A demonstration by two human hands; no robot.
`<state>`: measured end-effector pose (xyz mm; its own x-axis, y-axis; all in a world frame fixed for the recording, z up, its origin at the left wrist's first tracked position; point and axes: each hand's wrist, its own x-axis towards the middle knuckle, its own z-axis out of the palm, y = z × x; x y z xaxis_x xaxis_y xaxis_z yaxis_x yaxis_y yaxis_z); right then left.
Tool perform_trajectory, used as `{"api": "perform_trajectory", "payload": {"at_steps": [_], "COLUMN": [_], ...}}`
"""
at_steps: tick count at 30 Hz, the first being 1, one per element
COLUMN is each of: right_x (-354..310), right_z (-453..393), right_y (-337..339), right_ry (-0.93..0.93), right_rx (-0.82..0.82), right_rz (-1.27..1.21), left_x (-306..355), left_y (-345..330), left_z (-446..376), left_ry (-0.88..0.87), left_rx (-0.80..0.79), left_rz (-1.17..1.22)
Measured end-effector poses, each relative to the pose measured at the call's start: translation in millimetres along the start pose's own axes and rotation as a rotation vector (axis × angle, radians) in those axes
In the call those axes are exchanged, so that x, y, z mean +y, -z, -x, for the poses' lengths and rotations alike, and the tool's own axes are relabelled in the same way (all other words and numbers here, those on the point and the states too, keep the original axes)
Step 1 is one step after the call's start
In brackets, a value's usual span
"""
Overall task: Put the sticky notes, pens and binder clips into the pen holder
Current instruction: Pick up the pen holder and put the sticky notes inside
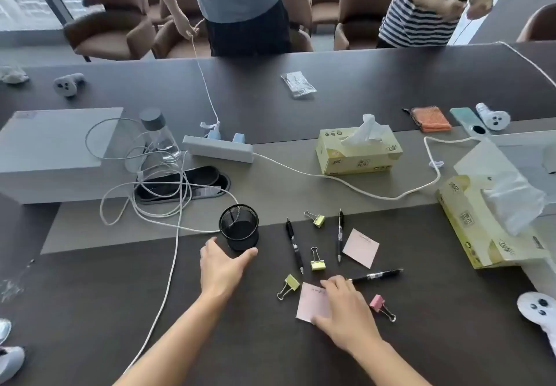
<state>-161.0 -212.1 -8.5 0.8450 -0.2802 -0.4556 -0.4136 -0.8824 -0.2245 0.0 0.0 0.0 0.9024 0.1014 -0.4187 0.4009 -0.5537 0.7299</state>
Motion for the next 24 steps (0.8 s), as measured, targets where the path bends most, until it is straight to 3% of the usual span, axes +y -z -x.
{"api": "perform_trajectory", "payload": {"at_steps": [8, 12, 16, 18, 20, 24], "right_x": [0, 7, 6, -2, -11, -23], "right_z": [-19, -25, -44, -54, -60, -64], "right_y": [-16, 1, 54, 76, 92, 93], "right_ry": [-0.101, -0.126, -0.243, -0.226, -0.186, -0.102], "right_rx": [0.018, 0.079, 0.242, 0.312, 0.37, 0.47], "right_rz": [-0.032, -0.526, -1.167, -1.309, -1.27, -0.895], "left_x": [-5, 1, 9, 13, 20, 33], "left_y": [-23, -28, -34, -39, -46, -55], "left_z": [-43, -39, -14, 0, 13, 32], "left_ry": [-0.223, -0.301, -0.52, -0.611, -0.657, -0.627], "left_rx": [0.077, 0.113, 0.081, 0.041, 0.014, 0.029], "left_rz": [0.167, 0.171, 0.026, -0.087, -0.17, -0.204]}}
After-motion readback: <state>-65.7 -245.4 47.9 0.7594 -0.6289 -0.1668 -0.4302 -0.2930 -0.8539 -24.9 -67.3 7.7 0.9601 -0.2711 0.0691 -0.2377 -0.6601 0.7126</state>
